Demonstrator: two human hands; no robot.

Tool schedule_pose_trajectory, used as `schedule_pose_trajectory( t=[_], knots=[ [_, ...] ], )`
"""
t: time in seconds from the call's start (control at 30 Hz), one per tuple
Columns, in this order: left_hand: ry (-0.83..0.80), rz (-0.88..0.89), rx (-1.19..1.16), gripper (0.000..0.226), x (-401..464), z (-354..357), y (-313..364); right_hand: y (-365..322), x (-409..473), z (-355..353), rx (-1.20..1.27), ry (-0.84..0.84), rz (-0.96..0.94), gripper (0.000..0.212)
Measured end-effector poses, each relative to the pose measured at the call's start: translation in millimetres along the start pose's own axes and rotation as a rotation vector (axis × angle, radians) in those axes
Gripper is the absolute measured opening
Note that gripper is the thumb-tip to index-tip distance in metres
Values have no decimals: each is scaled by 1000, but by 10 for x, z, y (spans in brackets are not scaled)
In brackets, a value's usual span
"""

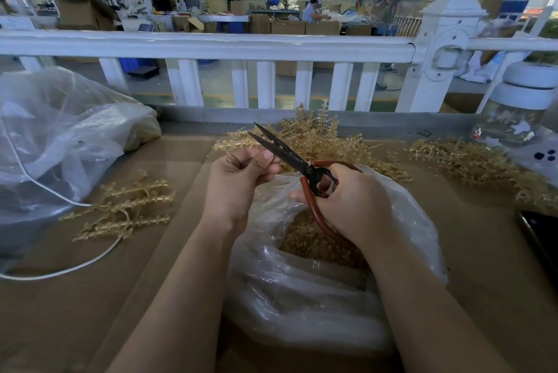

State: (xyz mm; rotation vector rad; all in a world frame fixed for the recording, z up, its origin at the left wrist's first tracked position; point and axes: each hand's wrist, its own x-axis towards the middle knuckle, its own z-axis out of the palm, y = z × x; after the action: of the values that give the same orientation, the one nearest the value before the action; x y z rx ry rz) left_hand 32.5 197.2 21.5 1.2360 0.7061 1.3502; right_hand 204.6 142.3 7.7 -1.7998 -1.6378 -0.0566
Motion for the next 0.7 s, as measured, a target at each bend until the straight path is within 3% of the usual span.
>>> schedule_pose_trajectory(
  t=[0.13,0.43,0.7],
  knots=[
    [29,43,83,18,-9,2,-1,-18,1,-13,-40,20,-1,81],
    [39,86,233,20,-16,27,8,21,11,1,-85,41,-8,60],
    [34,84,203,34,-18,28,14,32,8,18,-81,26,-13,67]
  ],
)
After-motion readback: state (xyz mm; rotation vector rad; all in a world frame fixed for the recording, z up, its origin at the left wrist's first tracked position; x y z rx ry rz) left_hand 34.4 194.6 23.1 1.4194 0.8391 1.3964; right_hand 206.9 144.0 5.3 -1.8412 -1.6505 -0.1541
